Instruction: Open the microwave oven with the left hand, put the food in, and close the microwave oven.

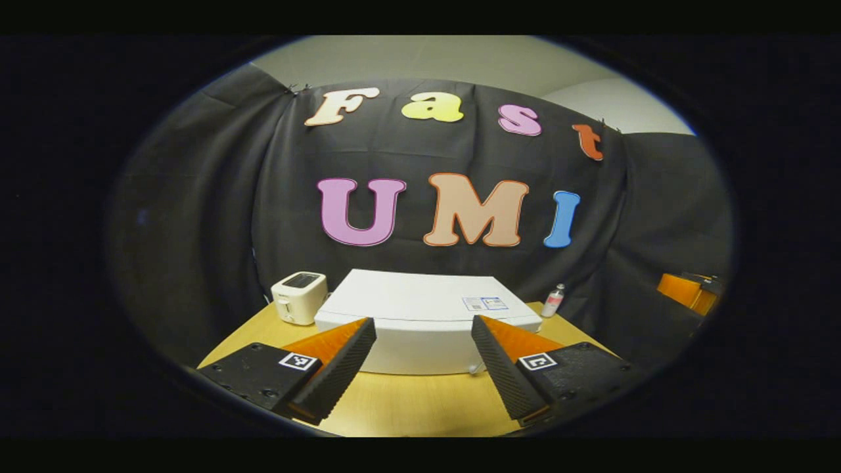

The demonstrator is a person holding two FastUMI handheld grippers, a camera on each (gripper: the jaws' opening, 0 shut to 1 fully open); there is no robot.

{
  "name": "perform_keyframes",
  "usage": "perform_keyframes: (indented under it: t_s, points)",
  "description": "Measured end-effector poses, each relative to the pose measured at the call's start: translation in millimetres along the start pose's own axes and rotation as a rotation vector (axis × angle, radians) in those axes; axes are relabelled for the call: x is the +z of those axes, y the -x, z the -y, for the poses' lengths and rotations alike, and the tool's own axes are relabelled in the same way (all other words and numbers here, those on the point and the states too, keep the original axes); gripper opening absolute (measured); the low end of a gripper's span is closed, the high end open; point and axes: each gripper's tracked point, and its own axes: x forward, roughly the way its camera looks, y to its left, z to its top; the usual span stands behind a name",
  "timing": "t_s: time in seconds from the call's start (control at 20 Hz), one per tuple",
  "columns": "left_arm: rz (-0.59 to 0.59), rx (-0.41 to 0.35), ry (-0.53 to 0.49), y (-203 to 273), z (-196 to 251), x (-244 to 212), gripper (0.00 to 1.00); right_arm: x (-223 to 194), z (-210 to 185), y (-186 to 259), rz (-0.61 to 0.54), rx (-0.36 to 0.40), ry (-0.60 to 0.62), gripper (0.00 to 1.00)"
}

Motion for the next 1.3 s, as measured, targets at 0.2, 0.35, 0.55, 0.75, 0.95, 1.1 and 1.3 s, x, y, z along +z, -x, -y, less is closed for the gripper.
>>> perform_keyframes:
  t_s: [0.2,0.35,0.55,0.75,0.95,1.1,1.3]
  points:
    - [0.009,-0.007,0.001,-1,4,2,0.96,3,9,-2,0.008,-0.015,0.004,0.92]
    - [0.015,-0.002,-0.016,1,4,0,0.96,-4,12,1,0.001,-0.008,0.000,0.92]
    - [0.012,0.007,-0.010,4,5,-7,0.96,-12,12,2,-0.012,0.002,-0.019,0.92]
    - [-0.021,0.006,-0.001,-1,13,-28,0.96,-23,18,5,-0.033,-0.007,-0.053,0.92]
    - [-0.084,0.001,-0.032,-15,23,-63,0.96,-45,29,15,-0.084,-0.026,-0.078,0.92]
    - [-0.143,-0.029,-0.037,-29,41,-95,0.96,-59,39,22,-0.122,-0.047,-0.087,0.92]
    - [-0.243,-0.098,-0.050,-51,70,-146,0.96,-63,52,29,-0.132,-0.072,-0.086,0.92]
